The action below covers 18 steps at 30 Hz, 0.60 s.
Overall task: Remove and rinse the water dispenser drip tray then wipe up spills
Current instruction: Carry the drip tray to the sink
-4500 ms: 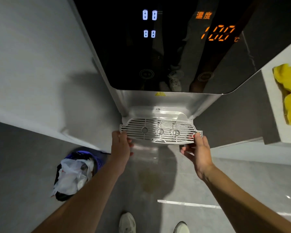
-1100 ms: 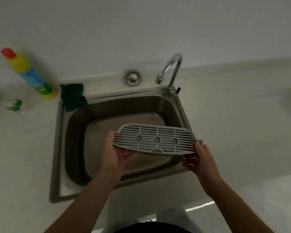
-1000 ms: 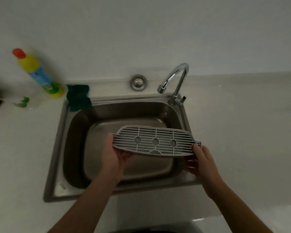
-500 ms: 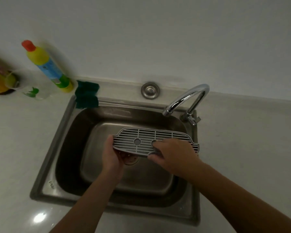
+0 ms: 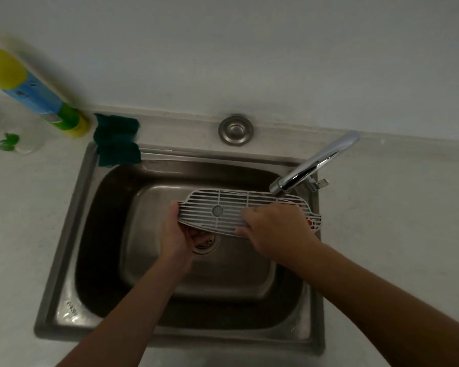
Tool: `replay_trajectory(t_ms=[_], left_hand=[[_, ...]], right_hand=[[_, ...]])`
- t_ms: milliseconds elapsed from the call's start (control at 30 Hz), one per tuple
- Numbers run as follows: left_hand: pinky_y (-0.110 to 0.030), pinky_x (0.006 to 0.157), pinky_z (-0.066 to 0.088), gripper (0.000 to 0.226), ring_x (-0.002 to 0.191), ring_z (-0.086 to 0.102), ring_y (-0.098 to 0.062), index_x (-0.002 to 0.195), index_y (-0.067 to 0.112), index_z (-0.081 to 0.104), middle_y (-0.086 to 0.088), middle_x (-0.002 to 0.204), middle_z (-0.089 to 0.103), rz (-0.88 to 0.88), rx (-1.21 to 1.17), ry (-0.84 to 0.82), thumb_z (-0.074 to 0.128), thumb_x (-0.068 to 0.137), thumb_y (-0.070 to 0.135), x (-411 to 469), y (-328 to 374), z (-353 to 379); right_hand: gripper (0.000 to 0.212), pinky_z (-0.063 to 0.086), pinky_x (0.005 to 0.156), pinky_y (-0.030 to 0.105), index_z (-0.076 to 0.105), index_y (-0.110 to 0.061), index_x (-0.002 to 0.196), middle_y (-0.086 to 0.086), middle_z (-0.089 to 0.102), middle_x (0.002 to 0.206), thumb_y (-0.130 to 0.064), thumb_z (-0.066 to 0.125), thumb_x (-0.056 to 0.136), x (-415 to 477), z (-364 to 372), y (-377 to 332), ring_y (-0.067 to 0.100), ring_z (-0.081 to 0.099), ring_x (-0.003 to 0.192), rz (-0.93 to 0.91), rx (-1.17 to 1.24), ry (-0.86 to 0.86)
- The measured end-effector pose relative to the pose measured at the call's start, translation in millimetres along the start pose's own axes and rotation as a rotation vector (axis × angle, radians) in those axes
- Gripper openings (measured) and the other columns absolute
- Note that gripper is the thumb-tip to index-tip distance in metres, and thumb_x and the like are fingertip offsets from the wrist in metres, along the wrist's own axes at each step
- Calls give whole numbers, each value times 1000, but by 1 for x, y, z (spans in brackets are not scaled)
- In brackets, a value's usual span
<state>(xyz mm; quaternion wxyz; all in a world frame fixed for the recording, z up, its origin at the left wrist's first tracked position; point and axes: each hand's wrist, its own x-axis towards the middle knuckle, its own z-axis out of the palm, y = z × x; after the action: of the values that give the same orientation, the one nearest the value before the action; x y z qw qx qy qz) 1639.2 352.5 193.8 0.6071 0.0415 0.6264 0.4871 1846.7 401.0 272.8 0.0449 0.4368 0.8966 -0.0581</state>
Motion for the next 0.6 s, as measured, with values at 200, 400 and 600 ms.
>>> replay_trajectory(t_ms=[200, 400, 600], left_hand=[[-49, 77, 65, 54, 113, 72, -34, 132, 17, 67, -15, 125, 74, -27, -72, 16, 44, 103, 56, 2, 3, -3], [-45, 68, 65, 39, 111, 70, -34, 120, 26, 67, -14, 124, 71, 0, -92, 71, 49, 102, 56, -16, 8, -22], [-54, 83, 63, 39, 116, 67, -35, 122, 27, 64, -13, 128, 67, 61, -99, 145, 55, 98, 57, -46, 9, -43]], right_hand=[[32, 52, 66, 27, 64, -33, 103, -12, 65, 82, -57, 43, 99, -45, -26, 22, 7, 56, 66, 131, 212, -55], [24, 36, 52, 15, 65, -32, 93, -16, 59, 71, -53, 55, 97, -118, -3, 72, -1, 54, 57, 368, 194, -15], [26, 28, 47, 15, 62, -33, 89, -15, 56, 68, -56, 52, 97, -155, 50, 94, -5, 47, 53, 502, 115, -62]])
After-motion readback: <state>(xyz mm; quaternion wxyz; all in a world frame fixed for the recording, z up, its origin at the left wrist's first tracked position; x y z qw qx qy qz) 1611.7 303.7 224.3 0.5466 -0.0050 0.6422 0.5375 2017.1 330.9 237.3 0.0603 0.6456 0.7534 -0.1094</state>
